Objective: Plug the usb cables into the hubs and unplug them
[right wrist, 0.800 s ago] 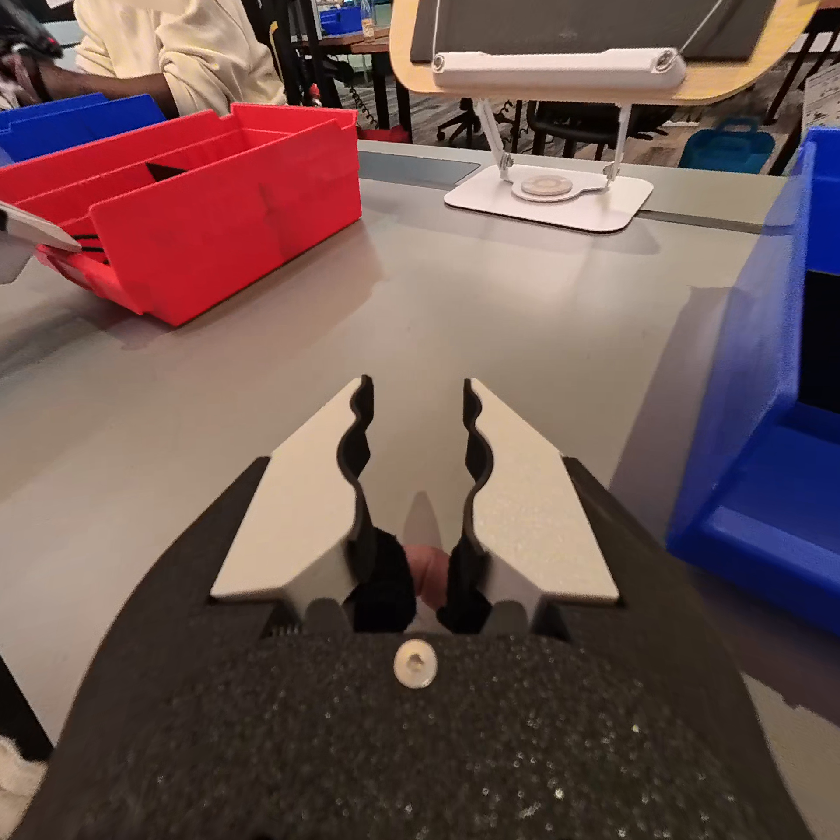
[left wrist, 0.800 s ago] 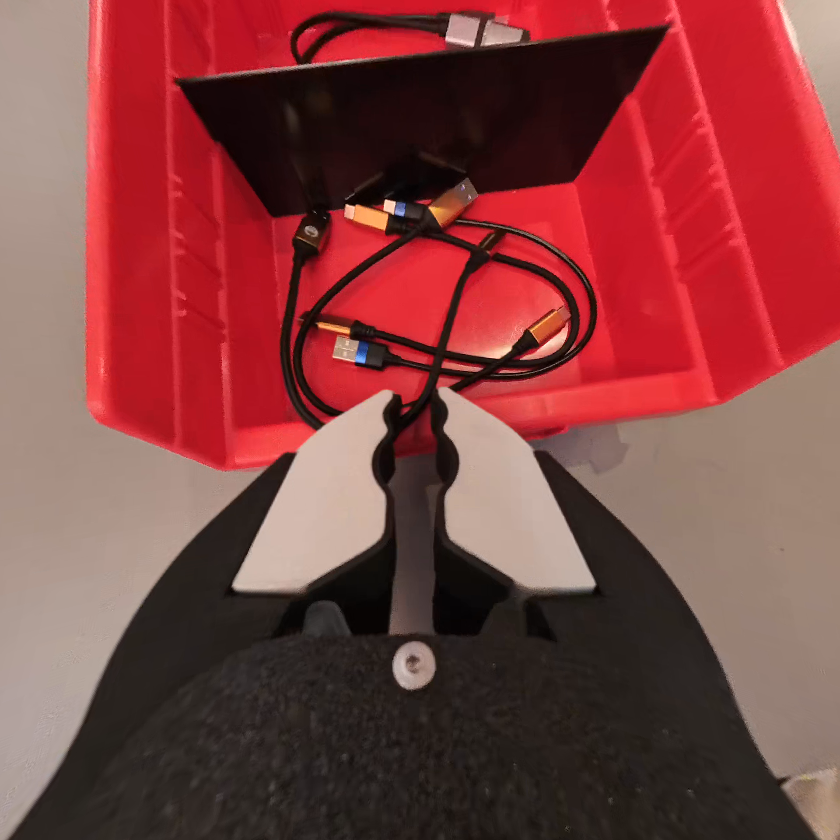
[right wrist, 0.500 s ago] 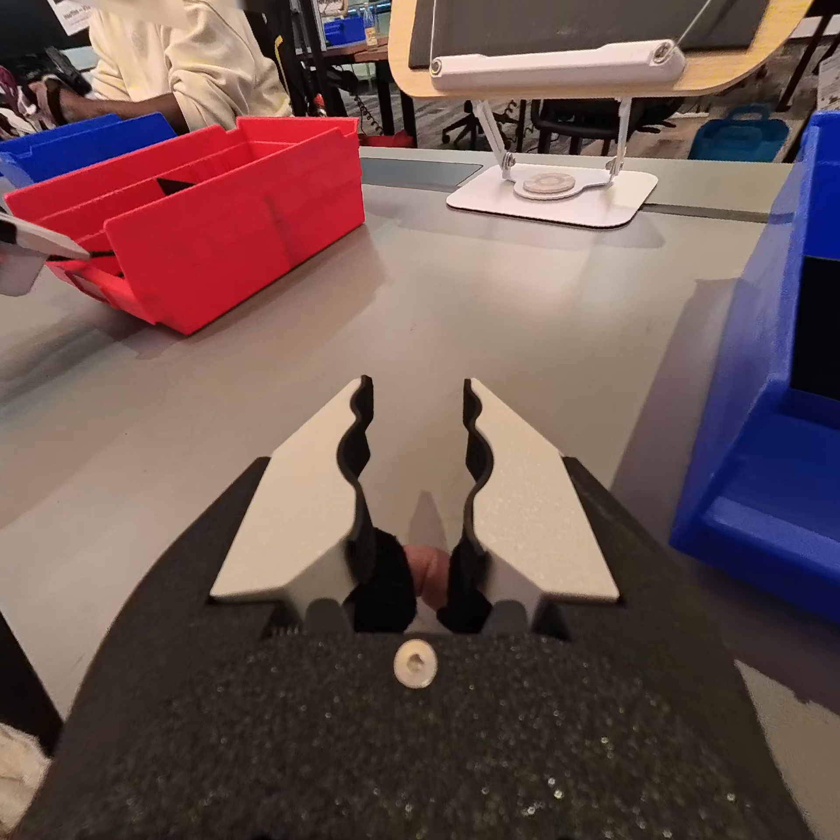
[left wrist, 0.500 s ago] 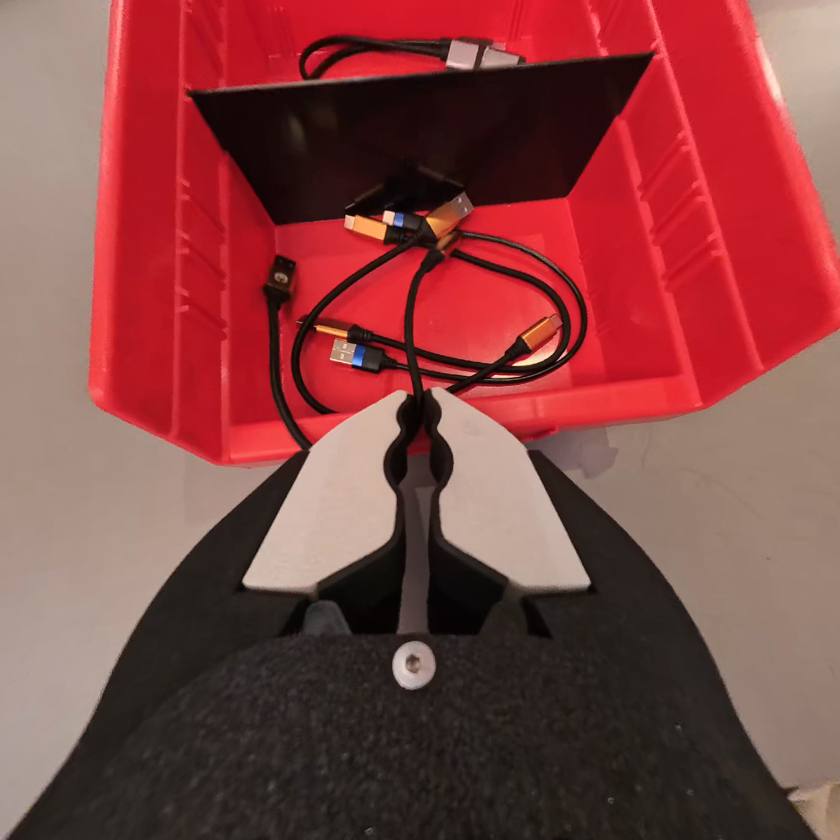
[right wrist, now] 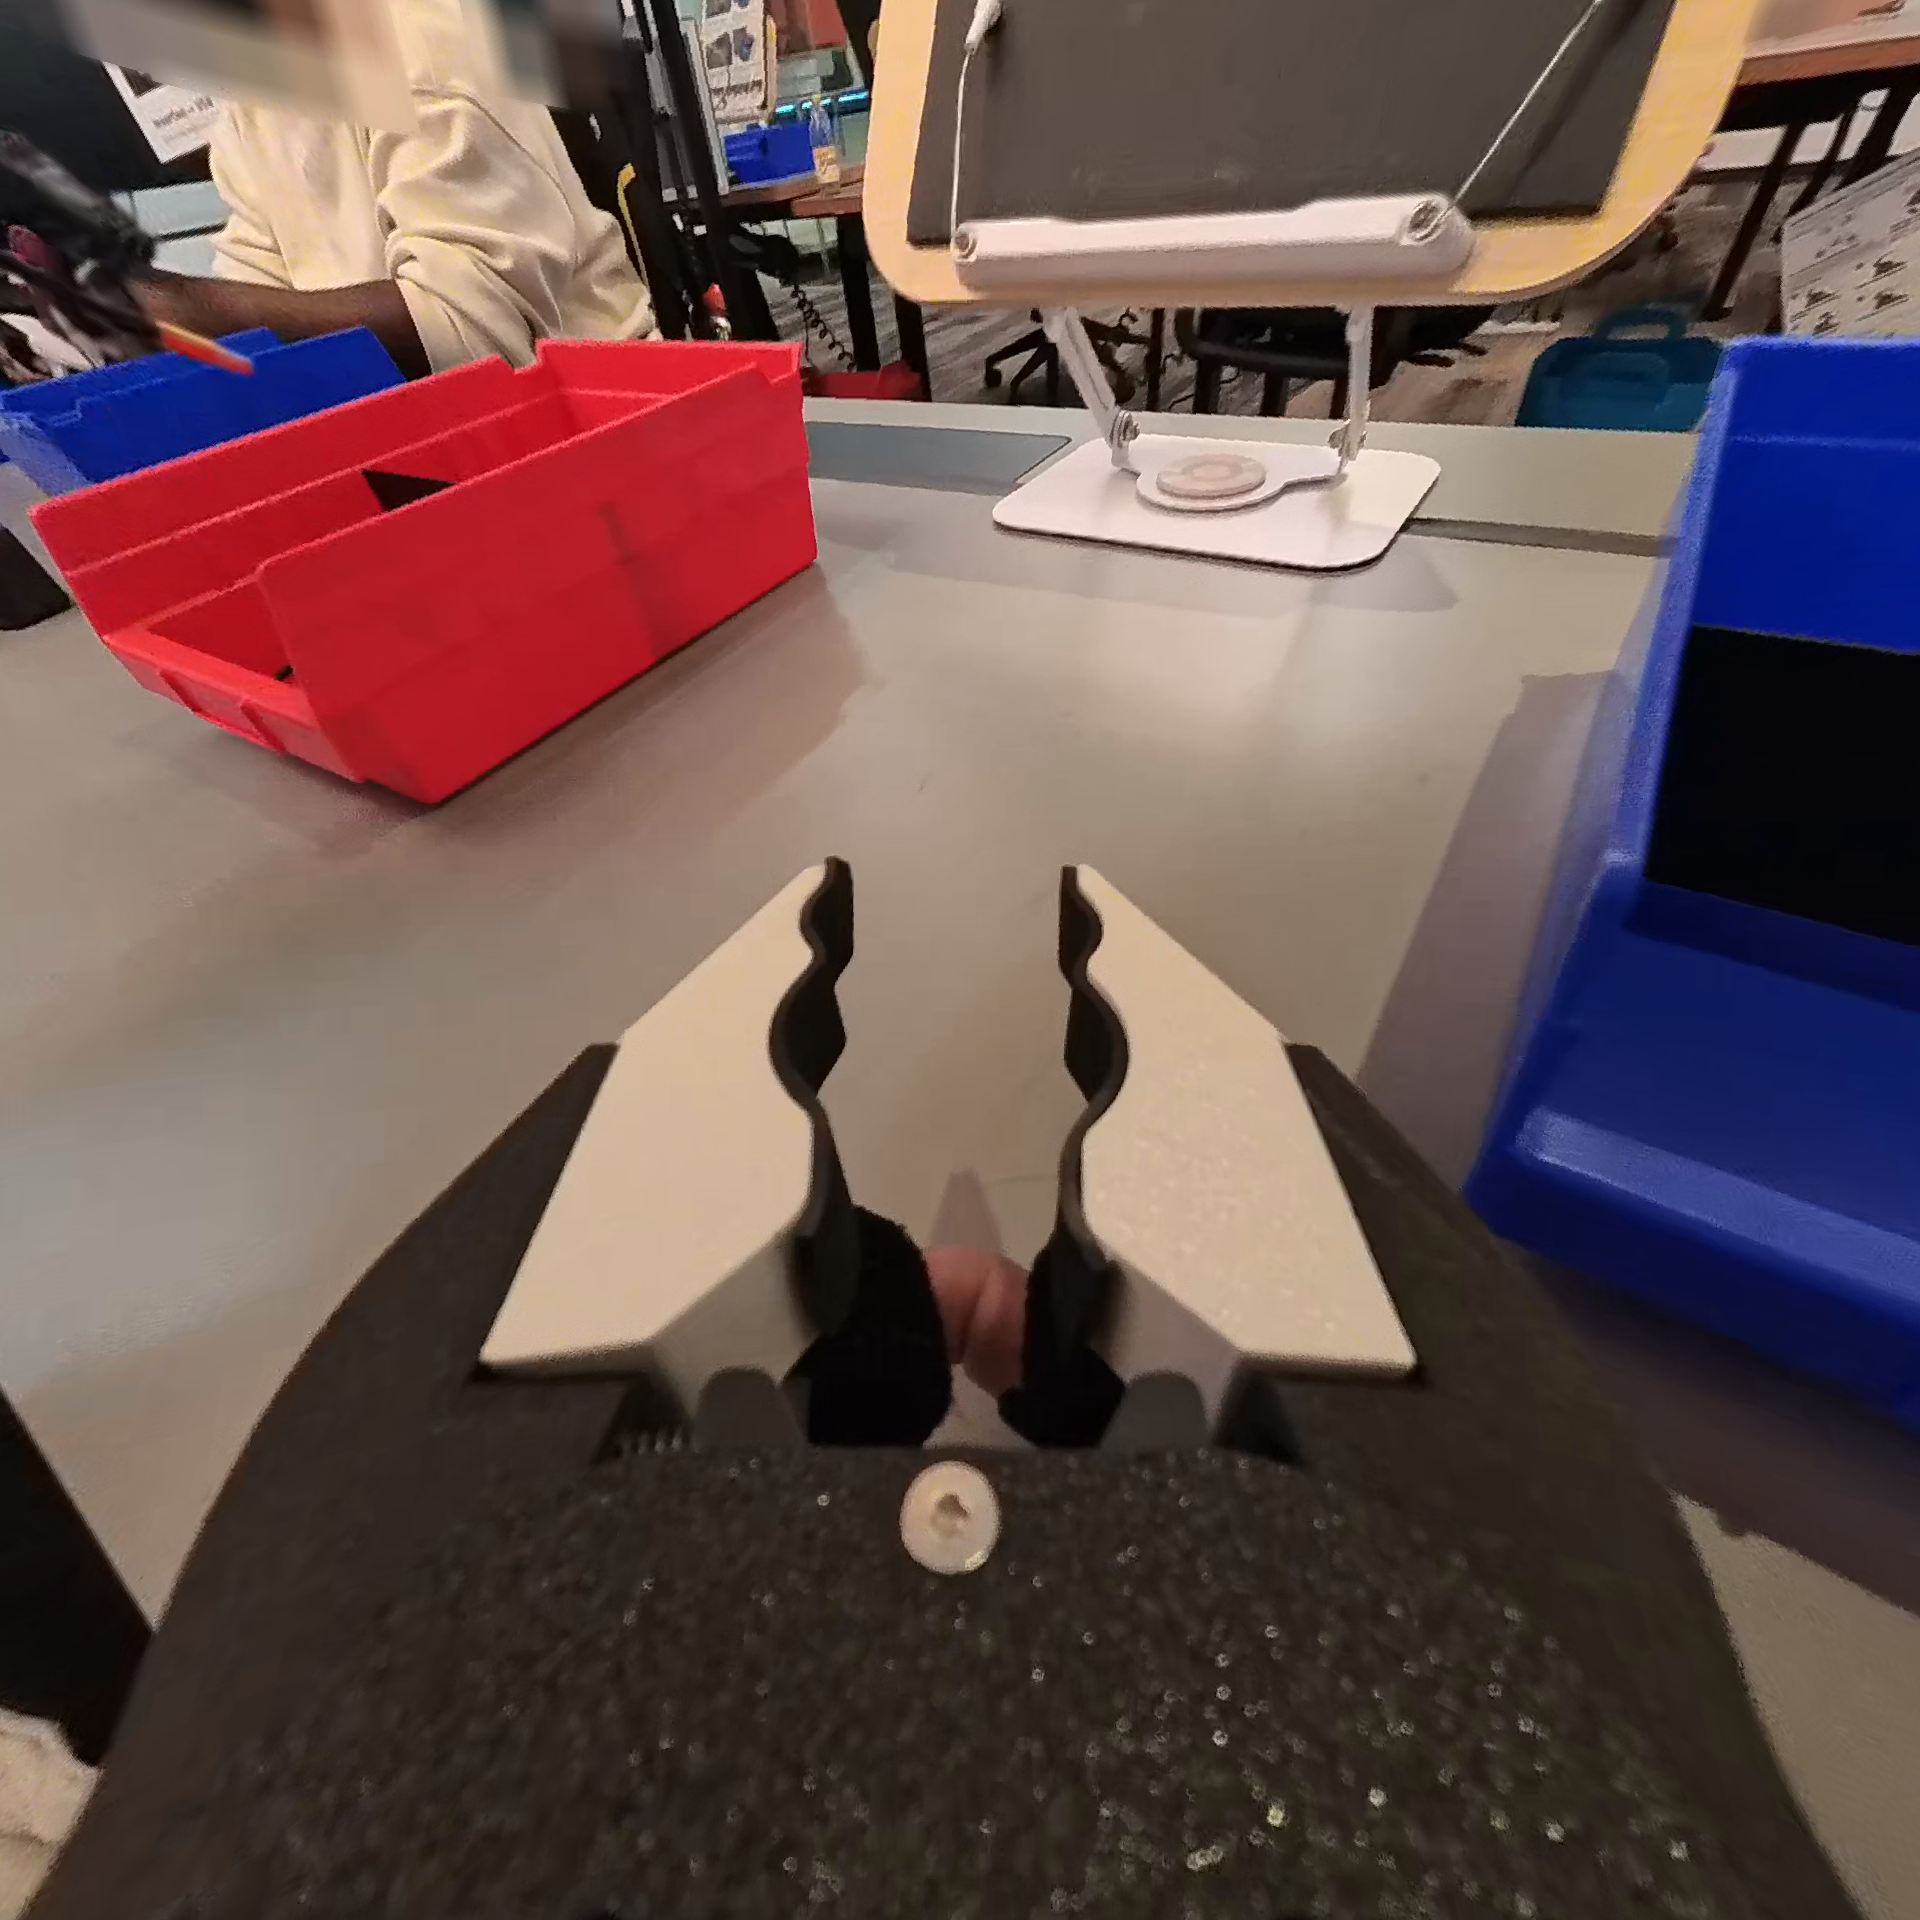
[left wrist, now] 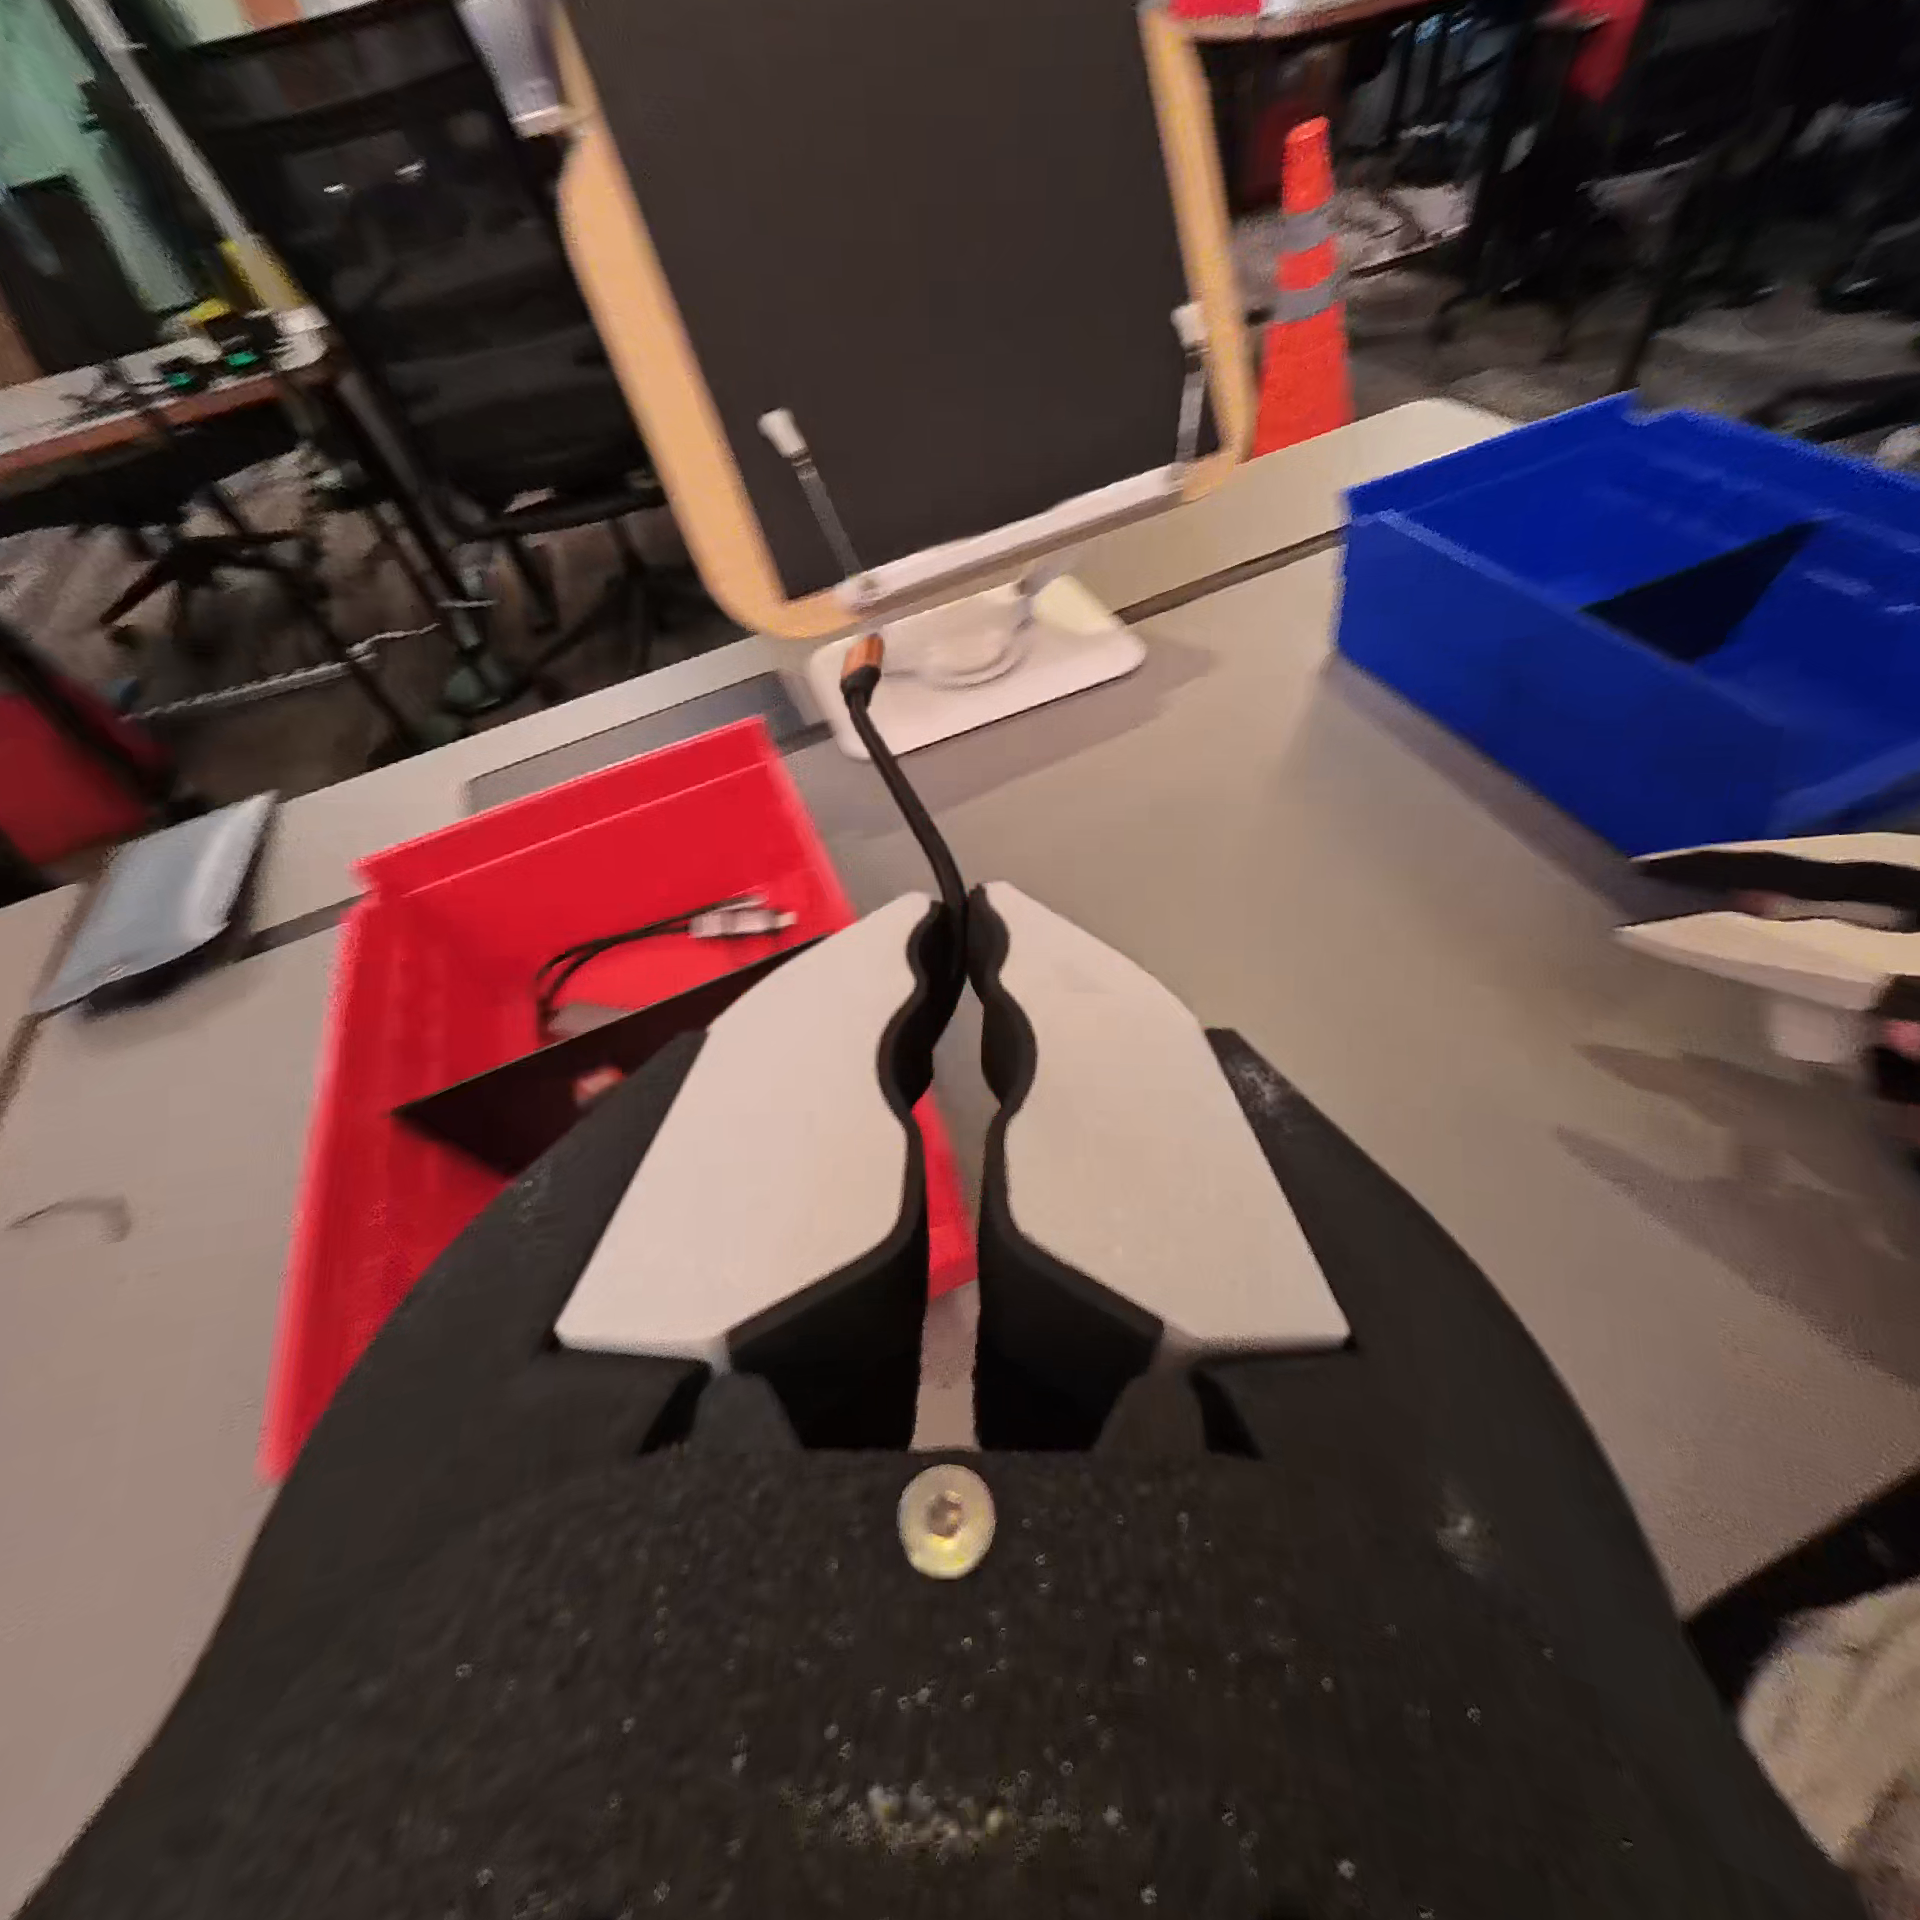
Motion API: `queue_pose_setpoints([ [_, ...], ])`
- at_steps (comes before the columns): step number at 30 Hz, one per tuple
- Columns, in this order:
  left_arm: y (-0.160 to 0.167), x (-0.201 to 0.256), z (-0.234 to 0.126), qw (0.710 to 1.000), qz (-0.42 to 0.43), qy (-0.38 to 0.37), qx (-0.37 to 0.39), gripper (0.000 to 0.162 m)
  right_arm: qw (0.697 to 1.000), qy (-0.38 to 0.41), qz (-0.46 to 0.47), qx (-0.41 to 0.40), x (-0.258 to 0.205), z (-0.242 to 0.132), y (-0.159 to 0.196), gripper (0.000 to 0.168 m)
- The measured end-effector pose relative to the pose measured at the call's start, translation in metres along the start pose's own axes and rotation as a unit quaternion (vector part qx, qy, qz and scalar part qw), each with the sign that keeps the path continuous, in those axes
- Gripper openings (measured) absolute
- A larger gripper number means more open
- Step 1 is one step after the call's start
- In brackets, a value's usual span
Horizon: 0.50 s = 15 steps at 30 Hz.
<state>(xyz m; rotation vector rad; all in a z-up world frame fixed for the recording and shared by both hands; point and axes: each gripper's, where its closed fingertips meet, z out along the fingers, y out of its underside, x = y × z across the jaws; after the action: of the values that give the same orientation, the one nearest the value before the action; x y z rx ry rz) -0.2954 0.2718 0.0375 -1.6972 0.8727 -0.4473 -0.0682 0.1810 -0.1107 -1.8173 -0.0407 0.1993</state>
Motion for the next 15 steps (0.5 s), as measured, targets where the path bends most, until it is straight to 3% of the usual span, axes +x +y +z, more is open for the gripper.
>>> queue_pose_setpoints([
  [3, 0.015, 0.056, 0.024, 0.998, -0.011, 0.068, -0.013, 0.003, 1.0, 0.012, 0.0, 0.012, 0.007, -0.004, -0.005, 0.038],
  [8, 0.086, 0.136, 0.059, 0.988, -0.025, 0.135, -0.075, 0.003, 0.999, 0.028, -0.005, 0.018, 0.02, -0.012, -0.004, 0.038],
  [12, 0.136, 0.183, 0.071, 0.977, -0.06, 0.159, -0.126, 0.003, 0.999, 0.032, 0.002, 0.01, 0.026, -0.015, 0.003, 0.038],
  [15, 0.152, 0.216, 0.07, 0.961, -0.103, 0.197, -0.161, 0.004, 1.0, 0.029, 0.006, 0.007, 0.026, -0.015, 0.004, 0.038],
])
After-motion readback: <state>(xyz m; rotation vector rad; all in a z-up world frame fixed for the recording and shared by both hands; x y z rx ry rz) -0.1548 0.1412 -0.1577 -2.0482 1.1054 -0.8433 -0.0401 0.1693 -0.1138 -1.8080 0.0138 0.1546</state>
